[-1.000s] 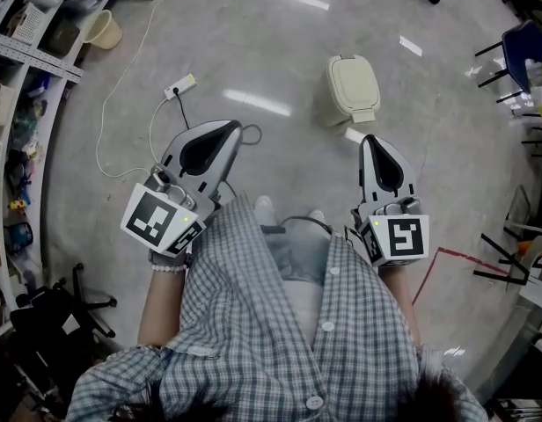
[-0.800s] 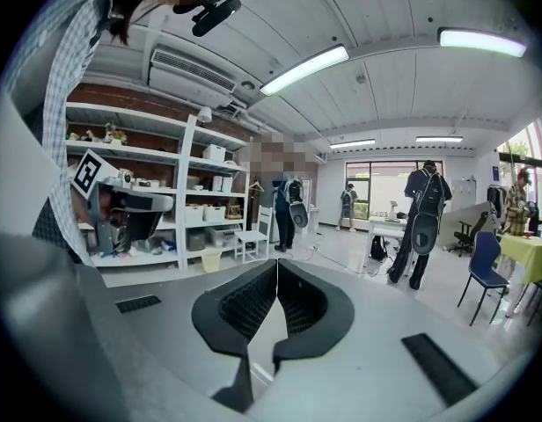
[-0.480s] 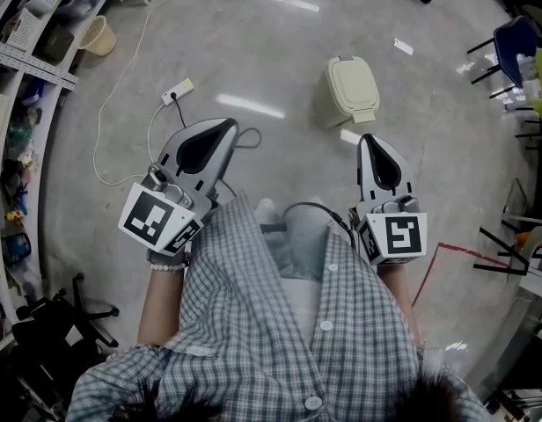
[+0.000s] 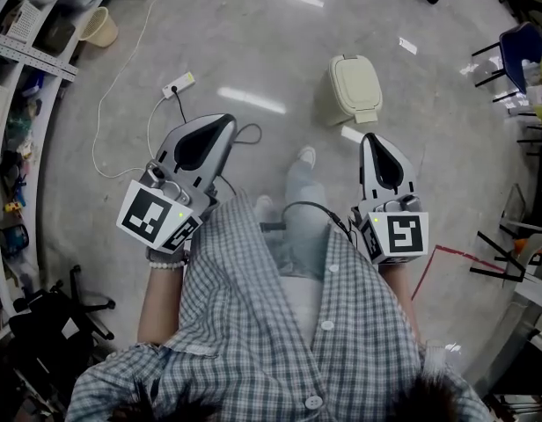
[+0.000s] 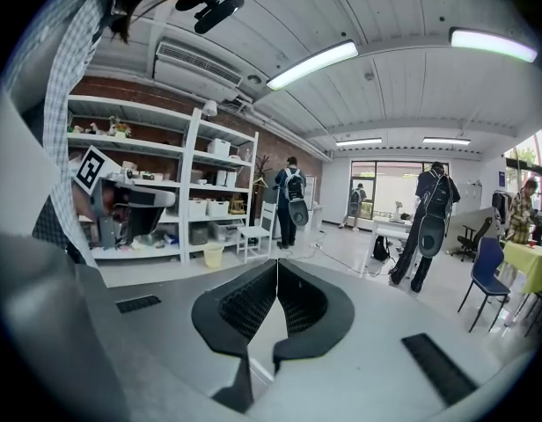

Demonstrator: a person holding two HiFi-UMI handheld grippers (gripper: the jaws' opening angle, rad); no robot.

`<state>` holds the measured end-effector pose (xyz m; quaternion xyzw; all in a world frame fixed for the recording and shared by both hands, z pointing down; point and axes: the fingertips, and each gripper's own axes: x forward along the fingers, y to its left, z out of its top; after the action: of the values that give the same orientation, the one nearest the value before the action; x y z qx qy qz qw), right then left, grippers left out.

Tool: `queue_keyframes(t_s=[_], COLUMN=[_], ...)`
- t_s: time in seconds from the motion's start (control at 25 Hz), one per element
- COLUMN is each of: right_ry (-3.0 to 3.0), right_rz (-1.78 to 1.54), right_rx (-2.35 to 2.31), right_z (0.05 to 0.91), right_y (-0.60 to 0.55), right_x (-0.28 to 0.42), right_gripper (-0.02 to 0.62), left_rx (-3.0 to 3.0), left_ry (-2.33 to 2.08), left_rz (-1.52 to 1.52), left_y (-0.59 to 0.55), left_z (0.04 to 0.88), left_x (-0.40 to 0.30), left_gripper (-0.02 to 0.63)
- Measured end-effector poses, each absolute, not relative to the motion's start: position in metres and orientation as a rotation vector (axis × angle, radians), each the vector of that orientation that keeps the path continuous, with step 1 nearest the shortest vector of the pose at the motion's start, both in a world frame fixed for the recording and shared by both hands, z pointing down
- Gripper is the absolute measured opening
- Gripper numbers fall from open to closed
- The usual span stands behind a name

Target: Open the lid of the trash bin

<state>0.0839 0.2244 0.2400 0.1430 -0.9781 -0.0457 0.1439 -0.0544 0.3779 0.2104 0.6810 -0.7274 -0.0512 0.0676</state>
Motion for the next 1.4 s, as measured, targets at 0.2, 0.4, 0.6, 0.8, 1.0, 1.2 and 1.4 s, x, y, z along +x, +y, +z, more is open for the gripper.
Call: queue_keyframes(t_s=[0.2, 0.4, 0.6, 0.8, 1.0, 1.2, 1.4], right_ry=[-2.813, -2.812, -2.818, -2.822, -2.819, -2.848, -2.833], right_rz=[-0.103, -0.076, -0.099, -0.105, -0.106, -0.113, -0.108], right_rx=[0.387, 0.368, 0.336, 0.294, 0.274, 0.281, 0.3], right_z=[0.246, 0.251, 0.245, 0.246, 0.244, 0.238, 0.24], right_y=[0.206, 0.176, 0.138, 0.101, 0.066, 0.03, 0.005], right_x=[0.067, 0.053, 0.034, 0.017, 0.003, -0.009, -0.01], right_gripper=[0.02, 0.02, 0.02, 0.02, 0.02, 0.02, 0.02], left_rx=[2.018, 2.007, 1.998, 1.96, 1.939, 1.958, 1.979], left_ry=[-2.204, -2.228, -2.257, -2.285, -2.301, -2.31, -2.305], left_rz=[-0.147, -0.145, -0.139, -0.144, -0.159, -0.151, -0.149], left_y=[0.363, 0.331, 0.296, 0.264, 0.229, 0.192, 0.164], left_z=[0.216, 0.214, 0.207, 0.207, 0.205, 0.199, 0.198], left_x=[-0.066, -0.078, -0.092, -0.106, -0.116, -0.127, -0.135], left_gripper=[0.005, 0.005, 0.005, 0.005, 0.005, 0.005, 0.005])
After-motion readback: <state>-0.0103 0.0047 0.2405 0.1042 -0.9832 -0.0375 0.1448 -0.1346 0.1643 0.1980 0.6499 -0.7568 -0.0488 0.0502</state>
